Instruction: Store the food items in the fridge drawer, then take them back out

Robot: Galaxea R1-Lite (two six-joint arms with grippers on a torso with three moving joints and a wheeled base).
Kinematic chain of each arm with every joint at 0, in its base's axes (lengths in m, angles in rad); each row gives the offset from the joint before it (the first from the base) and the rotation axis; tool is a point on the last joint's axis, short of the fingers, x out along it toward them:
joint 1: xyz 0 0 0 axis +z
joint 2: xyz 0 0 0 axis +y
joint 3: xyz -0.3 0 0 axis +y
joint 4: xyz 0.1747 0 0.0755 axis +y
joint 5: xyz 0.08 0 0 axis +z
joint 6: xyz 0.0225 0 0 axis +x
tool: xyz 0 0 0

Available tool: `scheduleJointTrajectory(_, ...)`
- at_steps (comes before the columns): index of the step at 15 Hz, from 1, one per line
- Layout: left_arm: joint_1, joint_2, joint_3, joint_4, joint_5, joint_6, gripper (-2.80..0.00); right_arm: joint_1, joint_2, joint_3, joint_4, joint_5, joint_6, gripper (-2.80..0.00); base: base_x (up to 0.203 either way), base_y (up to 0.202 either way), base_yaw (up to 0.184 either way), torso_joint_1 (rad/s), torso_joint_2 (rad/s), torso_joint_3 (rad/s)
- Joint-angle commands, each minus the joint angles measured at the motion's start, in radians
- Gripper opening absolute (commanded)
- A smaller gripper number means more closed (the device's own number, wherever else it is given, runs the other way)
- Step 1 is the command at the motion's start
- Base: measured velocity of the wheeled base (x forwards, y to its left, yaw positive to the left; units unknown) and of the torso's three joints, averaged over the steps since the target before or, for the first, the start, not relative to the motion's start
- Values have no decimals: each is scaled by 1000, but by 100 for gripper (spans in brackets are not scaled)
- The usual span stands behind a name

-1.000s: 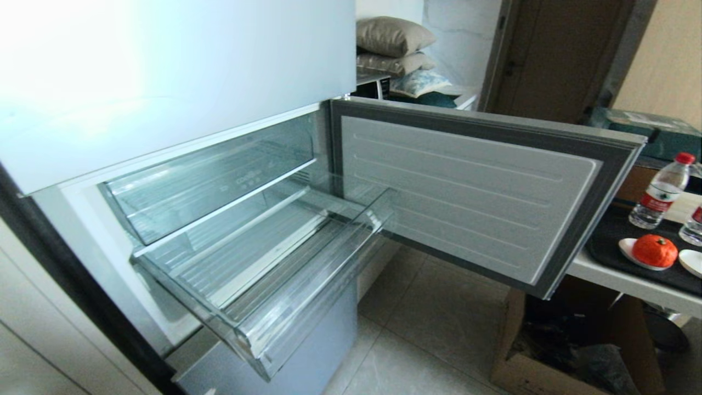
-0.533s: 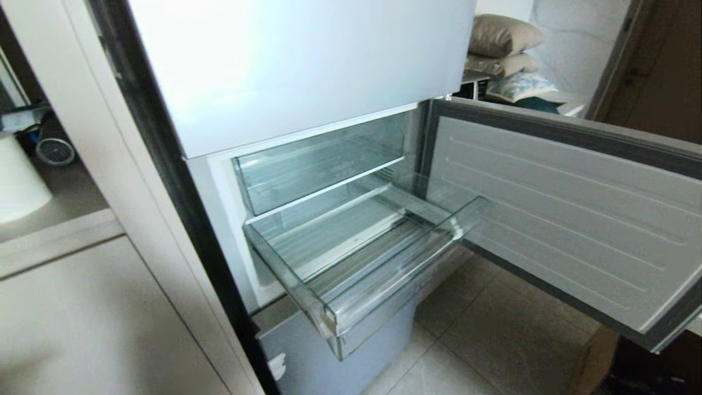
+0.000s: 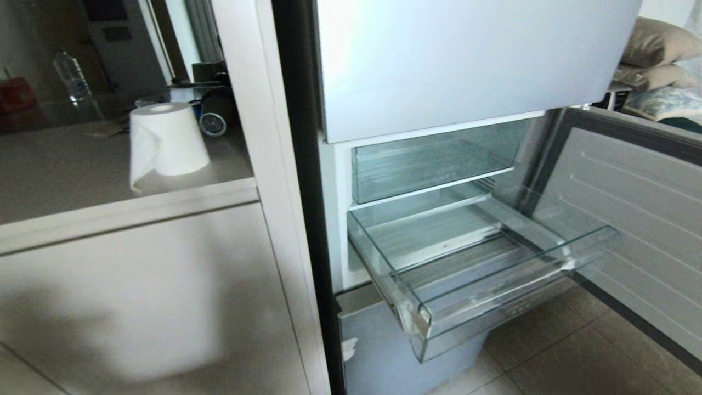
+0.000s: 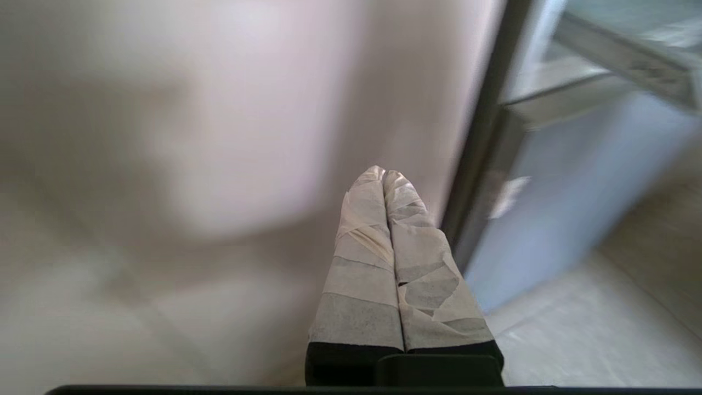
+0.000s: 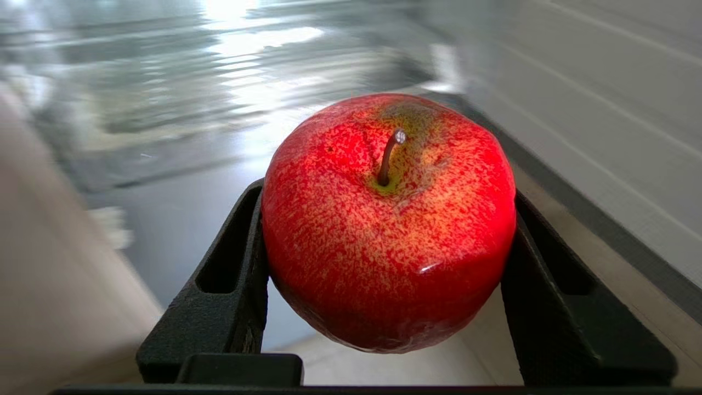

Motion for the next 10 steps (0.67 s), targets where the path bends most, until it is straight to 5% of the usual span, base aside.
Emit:
scheduleJointTrajectory(1,0,1,0,1,0,0,-280,0,2,2,-1,0,-1,-280,-1,-2,174,12,2,2)
scheduleJointTrajectory(5,0,1,0,1,0,0,-280,0,2,2,1,1,-21,-280,1,-7,136,2,2,4)
scheduleJointTrajectory(10,0,0,0,1,0,0,-280,0,2,1,15,3,-29,-280,0,0,0,0,0,0)
